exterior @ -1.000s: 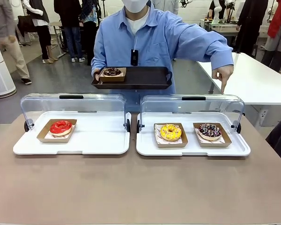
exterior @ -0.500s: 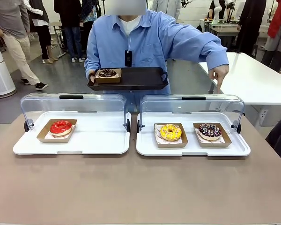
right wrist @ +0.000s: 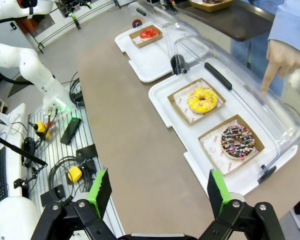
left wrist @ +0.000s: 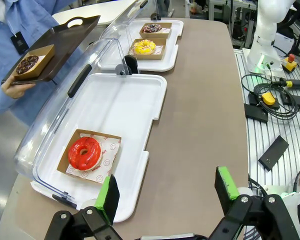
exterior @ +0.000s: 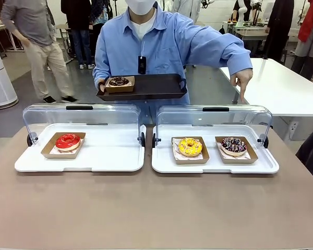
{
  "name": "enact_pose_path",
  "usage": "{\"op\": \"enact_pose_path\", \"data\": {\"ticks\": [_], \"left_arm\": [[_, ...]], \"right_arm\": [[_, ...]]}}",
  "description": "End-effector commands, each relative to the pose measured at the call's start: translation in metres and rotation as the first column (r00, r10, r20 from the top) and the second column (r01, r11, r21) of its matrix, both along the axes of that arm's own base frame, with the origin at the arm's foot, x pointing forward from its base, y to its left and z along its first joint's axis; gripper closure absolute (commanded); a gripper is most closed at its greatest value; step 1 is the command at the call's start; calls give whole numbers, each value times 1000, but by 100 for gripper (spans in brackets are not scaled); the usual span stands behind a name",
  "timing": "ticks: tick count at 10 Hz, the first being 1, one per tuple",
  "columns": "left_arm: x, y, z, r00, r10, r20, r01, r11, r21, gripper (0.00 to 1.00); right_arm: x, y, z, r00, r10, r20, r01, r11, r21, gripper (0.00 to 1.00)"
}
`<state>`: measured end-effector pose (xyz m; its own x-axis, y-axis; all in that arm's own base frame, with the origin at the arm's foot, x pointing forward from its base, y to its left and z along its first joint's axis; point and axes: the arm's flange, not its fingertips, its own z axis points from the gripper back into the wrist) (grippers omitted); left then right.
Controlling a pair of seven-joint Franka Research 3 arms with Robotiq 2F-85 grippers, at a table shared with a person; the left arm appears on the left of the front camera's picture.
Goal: Provide the desired donut to the person.
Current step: Pick up and lift the Paper togo box containing the Donut pointed at by the person.
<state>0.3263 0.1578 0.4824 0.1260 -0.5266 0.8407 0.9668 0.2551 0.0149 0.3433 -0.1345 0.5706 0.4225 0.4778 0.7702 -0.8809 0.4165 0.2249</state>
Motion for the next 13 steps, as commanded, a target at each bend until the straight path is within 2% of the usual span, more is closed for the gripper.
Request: {"op": "enact_pose_path", "data": {"ticks": [1,13], "left_arm": [[1,1,2,1000,18,-3,-18,1000,-7,0],[1,1,2,1000,18,-3,-18,1000,-7,0]], "right_arm": [[0,1,0,1000,7,5,-7,1000,7,0],[0,0,0,1000,0,0,0,1000,0,0]]}}
